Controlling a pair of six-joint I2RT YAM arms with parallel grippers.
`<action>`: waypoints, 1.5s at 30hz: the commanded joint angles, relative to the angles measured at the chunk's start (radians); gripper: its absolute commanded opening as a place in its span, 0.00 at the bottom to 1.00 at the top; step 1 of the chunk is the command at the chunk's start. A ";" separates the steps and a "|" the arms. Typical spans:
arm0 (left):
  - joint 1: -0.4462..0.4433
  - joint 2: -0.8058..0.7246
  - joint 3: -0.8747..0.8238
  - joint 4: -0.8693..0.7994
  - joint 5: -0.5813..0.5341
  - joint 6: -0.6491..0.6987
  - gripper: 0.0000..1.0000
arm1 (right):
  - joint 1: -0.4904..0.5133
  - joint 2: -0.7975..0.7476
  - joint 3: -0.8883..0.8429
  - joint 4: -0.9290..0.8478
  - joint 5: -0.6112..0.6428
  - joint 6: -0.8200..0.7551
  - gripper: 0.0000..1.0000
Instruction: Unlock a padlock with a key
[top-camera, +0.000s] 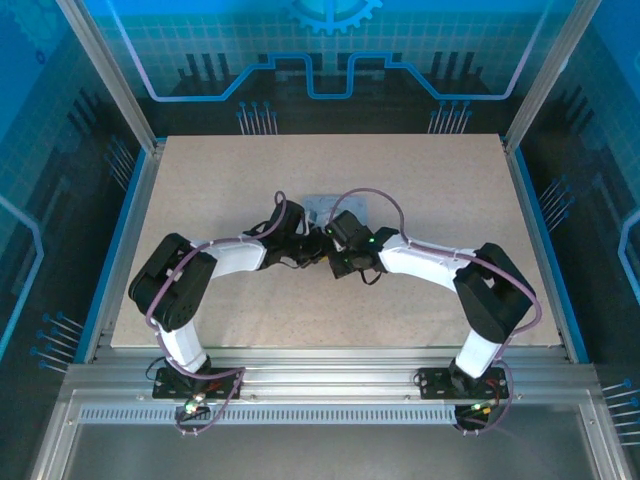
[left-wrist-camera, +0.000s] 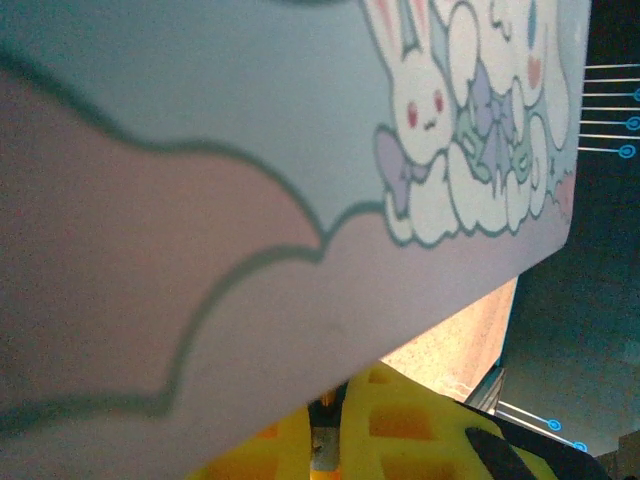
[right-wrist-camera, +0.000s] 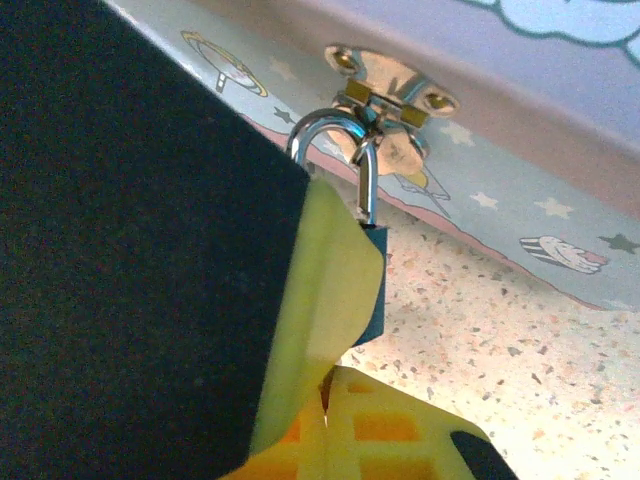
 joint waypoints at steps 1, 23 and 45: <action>-0.009 -0.002 -0.021 0.036 0.032 0.017 0.07 | 0.001 0.031 -0.023 0.082 -0.031 0.022 0.00; 0.006 -0.122 -0.149 0.028 -0.098 0.017 0.44 | -0.022 0.025 -0.058 0.098 -0.085 -0.031 0.00; 0.065 -0.220 -0.196 0.004 -0.119 0.071 0.48 | -0.087 0.002 0.002 -0.050 -0.162 -0.272 0.00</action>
